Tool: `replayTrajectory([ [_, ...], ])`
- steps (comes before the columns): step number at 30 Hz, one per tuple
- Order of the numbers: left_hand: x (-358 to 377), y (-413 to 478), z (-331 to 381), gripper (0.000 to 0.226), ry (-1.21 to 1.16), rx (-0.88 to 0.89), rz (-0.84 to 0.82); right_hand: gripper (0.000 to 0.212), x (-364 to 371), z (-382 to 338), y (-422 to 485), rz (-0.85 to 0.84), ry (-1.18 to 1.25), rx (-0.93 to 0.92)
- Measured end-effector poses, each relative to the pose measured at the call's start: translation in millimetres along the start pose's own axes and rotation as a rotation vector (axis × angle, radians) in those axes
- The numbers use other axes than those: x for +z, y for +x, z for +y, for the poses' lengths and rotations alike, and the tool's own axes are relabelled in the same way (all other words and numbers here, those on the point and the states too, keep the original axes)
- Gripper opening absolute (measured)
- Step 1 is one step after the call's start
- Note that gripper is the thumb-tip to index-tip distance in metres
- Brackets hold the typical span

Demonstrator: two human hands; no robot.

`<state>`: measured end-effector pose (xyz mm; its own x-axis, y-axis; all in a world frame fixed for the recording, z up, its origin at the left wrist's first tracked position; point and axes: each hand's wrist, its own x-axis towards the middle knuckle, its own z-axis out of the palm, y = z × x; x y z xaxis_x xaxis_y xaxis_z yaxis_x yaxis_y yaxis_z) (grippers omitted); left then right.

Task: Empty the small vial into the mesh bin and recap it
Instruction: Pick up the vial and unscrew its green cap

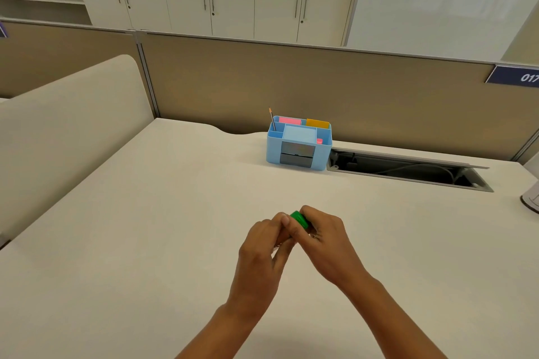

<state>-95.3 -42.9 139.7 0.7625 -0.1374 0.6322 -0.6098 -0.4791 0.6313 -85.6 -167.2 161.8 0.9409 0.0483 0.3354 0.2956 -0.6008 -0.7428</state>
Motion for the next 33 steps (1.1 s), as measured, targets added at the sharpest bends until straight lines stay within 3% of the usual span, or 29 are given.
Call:
replayTrajectory([
  [9,-2,1,2,0.04,0.121,0.061,-0.046,0.067,11,-11,-2,0.12,0.109,0.145],
  [14,-4,2,3,0.037,0.112,0.098,-0.073,0.05,12,-7,0,0.114,0.177,0.15],
  [22,-3,2,5,0.036,0.101,0.103,-0.077,0.052,10,-6,0,0.098,0.215,0.153],
  [29,1,2,2,0.036,0.094,0.083,-0.071,0.056,11,-6,1,0.181,0.12,0.098],
  [33,0,2,2,0.035,0.089,0.081,-0.076,0.055,9,-3,4,0.12,0.172,0.119],
])
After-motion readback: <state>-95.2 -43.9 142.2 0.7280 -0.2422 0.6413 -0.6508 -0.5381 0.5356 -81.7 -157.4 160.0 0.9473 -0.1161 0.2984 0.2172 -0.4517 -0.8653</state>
